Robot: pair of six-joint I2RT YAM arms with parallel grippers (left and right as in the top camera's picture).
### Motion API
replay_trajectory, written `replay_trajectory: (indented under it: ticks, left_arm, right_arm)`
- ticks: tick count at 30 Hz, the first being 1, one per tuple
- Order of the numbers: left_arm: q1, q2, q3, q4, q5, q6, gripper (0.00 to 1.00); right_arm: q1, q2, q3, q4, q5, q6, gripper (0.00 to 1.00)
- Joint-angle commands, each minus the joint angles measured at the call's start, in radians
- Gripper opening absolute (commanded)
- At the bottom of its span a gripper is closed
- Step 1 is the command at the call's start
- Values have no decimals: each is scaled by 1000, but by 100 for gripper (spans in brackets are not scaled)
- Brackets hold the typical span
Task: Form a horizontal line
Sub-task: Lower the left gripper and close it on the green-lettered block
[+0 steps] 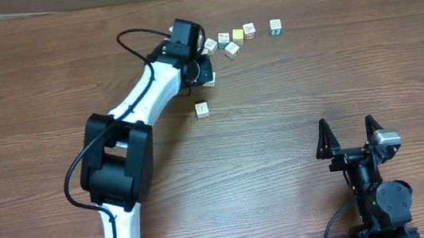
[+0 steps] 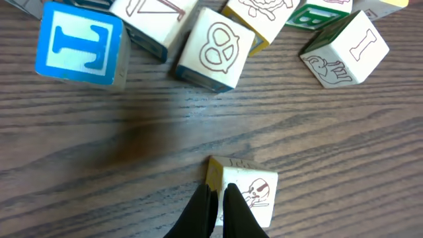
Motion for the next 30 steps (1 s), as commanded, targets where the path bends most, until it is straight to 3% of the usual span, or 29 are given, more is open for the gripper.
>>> replay_trajectory:
  ticks: [1,30]
  left_arm:
    - [14,0,10,1,60,-10,4]
    - [-2,31,6,6,77,-6,4]
  right_arm:
    - [-3,-10,-14,3,-1,-5,100]
    - [-3,-10,-14,3,-1,-5,100]
